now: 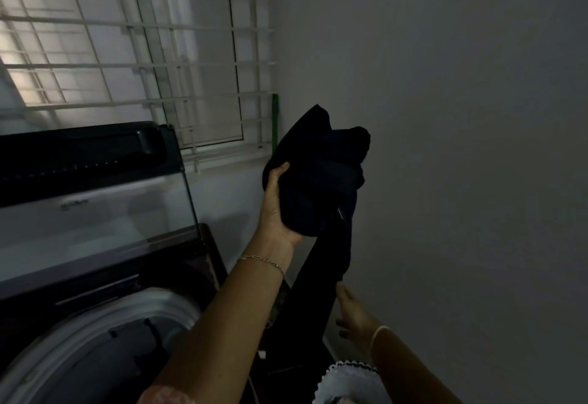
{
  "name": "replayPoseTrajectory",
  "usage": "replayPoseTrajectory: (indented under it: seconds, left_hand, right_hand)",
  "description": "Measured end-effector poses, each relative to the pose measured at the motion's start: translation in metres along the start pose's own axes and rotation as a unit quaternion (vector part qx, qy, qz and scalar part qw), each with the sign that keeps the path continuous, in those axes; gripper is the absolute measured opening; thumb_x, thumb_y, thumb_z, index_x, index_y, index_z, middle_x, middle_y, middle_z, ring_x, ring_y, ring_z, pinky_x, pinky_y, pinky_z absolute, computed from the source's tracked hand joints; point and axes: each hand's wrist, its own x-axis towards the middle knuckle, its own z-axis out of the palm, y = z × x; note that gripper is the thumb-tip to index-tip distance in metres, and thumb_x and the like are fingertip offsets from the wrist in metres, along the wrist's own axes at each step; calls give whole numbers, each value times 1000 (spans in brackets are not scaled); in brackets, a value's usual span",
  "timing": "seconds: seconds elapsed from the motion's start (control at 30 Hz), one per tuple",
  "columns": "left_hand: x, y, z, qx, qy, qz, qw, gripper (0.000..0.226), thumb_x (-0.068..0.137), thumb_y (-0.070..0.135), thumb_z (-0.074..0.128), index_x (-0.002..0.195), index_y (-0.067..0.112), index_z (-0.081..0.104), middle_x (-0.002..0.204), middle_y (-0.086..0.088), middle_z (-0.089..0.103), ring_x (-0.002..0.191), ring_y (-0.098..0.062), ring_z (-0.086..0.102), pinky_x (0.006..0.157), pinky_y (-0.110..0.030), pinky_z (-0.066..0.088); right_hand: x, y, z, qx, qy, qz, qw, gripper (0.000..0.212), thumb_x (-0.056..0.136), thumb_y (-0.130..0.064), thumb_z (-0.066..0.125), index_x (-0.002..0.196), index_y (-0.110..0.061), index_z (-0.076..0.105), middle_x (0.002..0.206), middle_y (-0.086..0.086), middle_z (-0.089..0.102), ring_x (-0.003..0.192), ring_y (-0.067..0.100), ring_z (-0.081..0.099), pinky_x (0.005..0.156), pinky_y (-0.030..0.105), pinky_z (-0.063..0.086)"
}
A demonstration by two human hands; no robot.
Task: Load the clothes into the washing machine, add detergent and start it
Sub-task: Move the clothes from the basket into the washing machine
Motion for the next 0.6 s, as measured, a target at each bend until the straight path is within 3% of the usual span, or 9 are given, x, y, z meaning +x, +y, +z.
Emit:
replayPoseTrajectory:
  seconds: [0.03, 0.1, 0.2, 0.27, 0.33, 0.43, 0.5, 0.53, 0.6]
  left_hand:
    - [0, 2, -2, -2, 4, 5, 1000, 52, 86, 41, 59, 130, 13, 59, 132, -16, 59, 122, -33, 53, 103, -46, 43]
    - [-1, 6, -6, -4, 11, 10, 1000, 52, 87, 41, 58, 131, 13, 58, 133, -16, 58, 117, -33, 56, 98, -45, 47]
    - [-3, 7, -10, -7, 22, 8, 1000, 52, 89, 41, 57, 132, 13, 57, 130, -15, 60, 106, -31, 61, 90, -42, 51]
    - [-2, 7, -11, -11, 26, 13, 1000, 51, 89, 40, 56, 133, 13, 57, 125, -15, 62, 102, -30, 62, 86, -40, 54]
    - [-1, 7, -9, -18, 25, 15, 999, 51, 89, 39, 57, 133, 13, 56, 125, -15, 62, 104, -30, 62, 87, -40, 54]
    - [-1, 6, -4, -21, 18, 12, 1000, 51, 89, 38, 57, 133, 13, 56, 134, -15, 57, 110, -31, 58, 93, -42, 50]
    - [-1, 6, -3, -22, 16, 12, 1000, 52, 88, 38, 58, 134, 12, 56, 136, -15, 56, 110, -31, 58, 93, -42, 50]
    - [-1, 6, -4, -21, 18, 12, 1000, 53, 88, 38, 58, 134, 12, 56, 136, -15, 55, 111, -31, 58, 94, -42, 50]
    - [0, 7, -7, -18, 22, 17, 999, 53, 88, 39, 58, 135, 13, 55, 136, -14, 55, 111, -30, 57, 97, -42, 48]
  right_hand:
    - [-1, -4, 2, 46, 3, 6, 999, 54, 100, -51, 25, 141, -19, 40, 133, 22, 51, 104, 42, 56, 80, 40, 46]
    - [3, -10, 5, 120, 5, 8, 993, 48, 102, -46, 25, 120, -13, 56, 97, 14, 59, 68, 26, 49, 62, 30, 39]
    - [3, -18, 8, 77, -31, 5, 997, 20, 98, -14, 38, 89, -14, 56, 77, 8, 51, 61, 20, 44, 54, 27, 36]
    - [-1, -18, 13, -16, -41, -20, 999, 29, 88, 8, 39, 99, -12, 56, 73, 8, 54, 60, 19, 50, 48, 24, 42]
    - [0, -14, 20, -111, -43, -33, 992, 44, 82, 16, 46, 121, -4, 50, 72, 9, 54, 57, 18, 50, 44, 23, 41]
    - [7, -14, 30, -74, -22, -37, 996, 40, 84, 15, 55, 121, 2, 48, 93, 10, 57, 74, 21, 58, 47, 18, 45]
    - [10, -21, 29, 15, 13, -22, 1000, 18, 94, -3, 52, 112, -5, 50, 83, 9, 56, 58, 12, 60, 45, 16, 45]
    - [11, -24, 27, 52, 29, -6, 998, 10, 98, -11, 49, 107, -7, 49, 76, 6, 52, 54, 11, 56, 52, 20, 47]
    - [14, -33, 18, 105, 46, 13, 993, 8, 99, -18, 45, 102, -10, 47, 79, 4, 50, 64, 15, 51, 76, 32, 45]
